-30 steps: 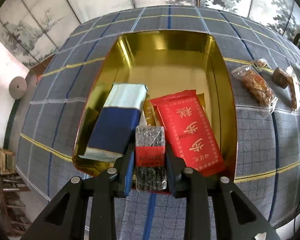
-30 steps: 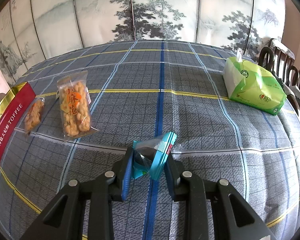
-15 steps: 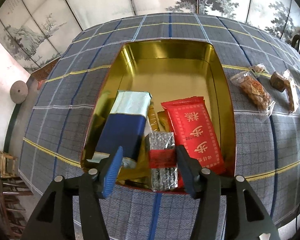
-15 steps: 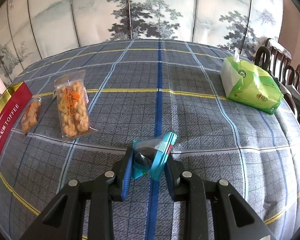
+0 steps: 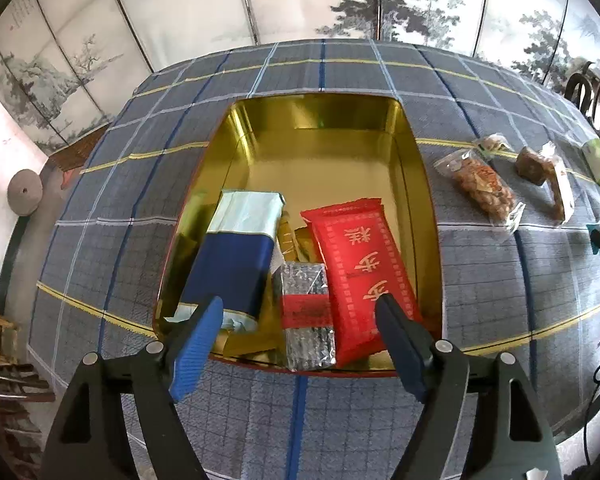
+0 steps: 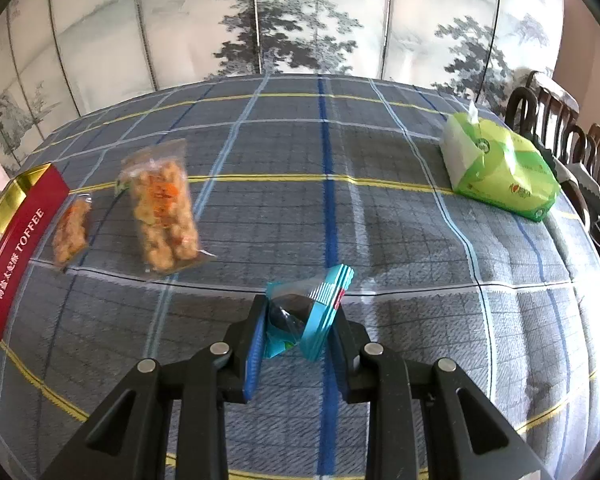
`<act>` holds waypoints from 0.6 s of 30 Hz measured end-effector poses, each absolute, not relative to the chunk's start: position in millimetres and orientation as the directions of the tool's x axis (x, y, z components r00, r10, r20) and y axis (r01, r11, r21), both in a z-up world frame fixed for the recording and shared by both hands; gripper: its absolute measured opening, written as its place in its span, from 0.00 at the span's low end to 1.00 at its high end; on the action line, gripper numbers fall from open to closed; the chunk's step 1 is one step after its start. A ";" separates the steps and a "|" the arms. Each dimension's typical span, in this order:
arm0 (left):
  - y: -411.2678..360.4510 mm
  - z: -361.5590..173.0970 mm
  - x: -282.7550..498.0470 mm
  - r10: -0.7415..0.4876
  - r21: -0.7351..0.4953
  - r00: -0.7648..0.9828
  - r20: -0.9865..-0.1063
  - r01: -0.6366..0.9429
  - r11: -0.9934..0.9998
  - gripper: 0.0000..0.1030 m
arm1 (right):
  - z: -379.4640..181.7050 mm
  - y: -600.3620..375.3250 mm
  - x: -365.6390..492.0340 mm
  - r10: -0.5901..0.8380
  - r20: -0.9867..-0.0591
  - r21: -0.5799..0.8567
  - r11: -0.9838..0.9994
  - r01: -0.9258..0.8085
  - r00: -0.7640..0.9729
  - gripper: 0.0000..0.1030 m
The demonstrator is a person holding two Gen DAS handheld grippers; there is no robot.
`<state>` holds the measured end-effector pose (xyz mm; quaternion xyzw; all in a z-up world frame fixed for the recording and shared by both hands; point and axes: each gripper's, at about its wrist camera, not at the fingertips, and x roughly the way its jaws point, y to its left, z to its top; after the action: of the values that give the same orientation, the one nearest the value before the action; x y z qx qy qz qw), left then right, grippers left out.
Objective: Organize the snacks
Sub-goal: 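Carry the teal packet into the gold tin and open the right gripper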
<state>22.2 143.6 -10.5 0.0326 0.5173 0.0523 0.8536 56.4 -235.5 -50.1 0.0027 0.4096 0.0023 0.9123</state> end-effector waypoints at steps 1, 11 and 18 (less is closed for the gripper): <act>143.3 -9.4 21.7 0.121 0.107 0.462 -0.879 -0.057 0.993 0.77 | -48.9 -232.6 55.6 0.010 -0.748 0.008 1.000 -0.007 0.664 0.28; 157.7 9.1 9.9 0.061 0.014 0.501 -0.863 -0.097 0.995 0.86 | -24.3 -183.0 48.9 0.101 -0.724 0.038 0.994 -0.106 0.683 0.28; 178.2 29.2 -5.3 0.064 -0.021 0.554 -0.830 -0.146 0.989 0.90 | -6.5 -125.8 48.5 0.205 -0.704 0.064 0.972 -0.227 0.680 0.28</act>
<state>-5.3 178.2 29.2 -0.0437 0.4685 0.0594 0.8804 48.5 -125.8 -6.5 -0.0144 0.3820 0.1179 0.9165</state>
